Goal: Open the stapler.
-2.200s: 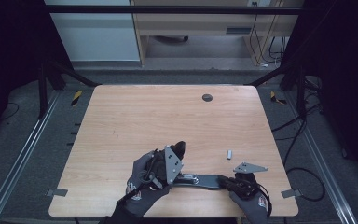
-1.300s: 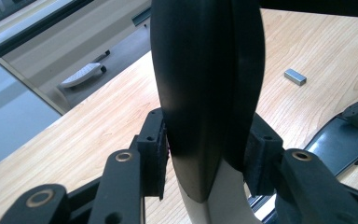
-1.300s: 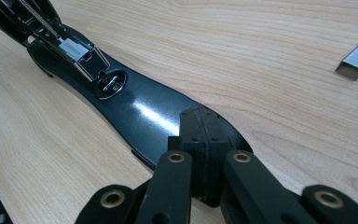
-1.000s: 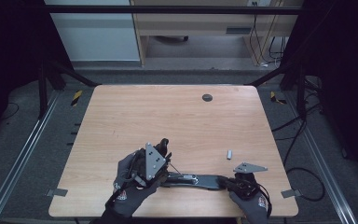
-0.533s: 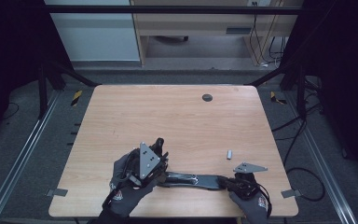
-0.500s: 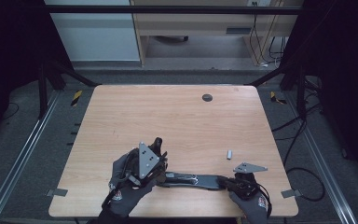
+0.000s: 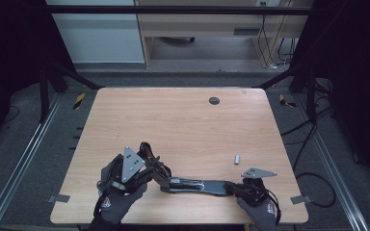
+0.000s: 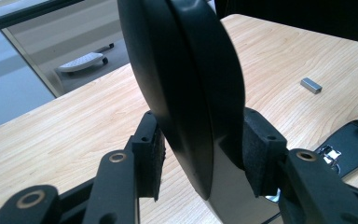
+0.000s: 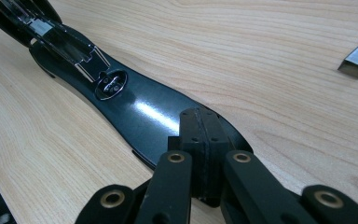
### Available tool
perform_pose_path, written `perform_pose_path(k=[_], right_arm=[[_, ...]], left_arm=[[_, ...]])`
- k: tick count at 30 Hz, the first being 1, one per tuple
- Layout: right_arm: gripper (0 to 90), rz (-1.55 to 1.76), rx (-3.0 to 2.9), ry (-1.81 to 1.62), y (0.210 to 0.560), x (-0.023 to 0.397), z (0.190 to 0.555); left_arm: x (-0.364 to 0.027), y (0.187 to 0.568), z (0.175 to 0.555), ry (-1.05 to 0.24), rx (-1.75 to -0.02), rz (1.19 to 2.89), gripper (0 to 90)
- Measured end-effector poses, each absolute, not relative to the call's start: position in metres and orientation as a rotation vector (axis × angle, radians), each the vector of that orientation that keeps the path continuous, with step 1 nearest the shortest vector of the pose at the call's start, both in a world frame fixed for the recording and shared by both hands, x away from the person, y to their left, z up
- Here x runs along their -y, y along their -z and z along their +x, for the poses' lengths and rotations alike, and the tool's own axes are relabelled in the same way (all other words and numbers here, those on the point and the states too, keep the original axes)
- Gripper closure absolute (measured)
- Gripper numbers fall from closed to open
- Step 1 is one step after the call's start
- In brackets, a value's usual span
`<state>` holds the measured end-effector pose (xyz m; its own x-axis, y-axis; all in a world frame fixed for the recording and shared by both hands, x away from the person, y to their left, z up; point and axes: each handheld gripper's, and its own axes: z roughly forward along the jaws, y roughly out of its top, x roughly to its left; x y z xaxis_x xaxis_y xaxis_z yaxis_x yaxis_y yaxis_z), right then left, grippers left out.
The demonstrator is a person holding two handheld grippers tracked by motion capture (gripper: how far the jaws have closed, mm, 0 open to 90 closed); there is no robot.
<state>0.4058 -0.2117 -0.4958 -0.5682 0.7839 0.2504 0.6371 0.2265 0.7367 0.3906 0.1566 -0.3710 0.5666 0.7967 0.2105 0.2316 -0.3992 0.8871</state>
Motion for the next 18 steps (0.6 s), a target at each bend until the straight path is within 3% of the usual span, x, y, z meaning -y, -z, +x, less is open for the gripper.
perform_pose_path(k=[18], right_arm=[[90.0,1.357,-2.326,-1.25,0.495,0.211,0.406]], left_arm=[[-0.168,0.378,0.386,-0.814,-0.836,1.874,52.7]])
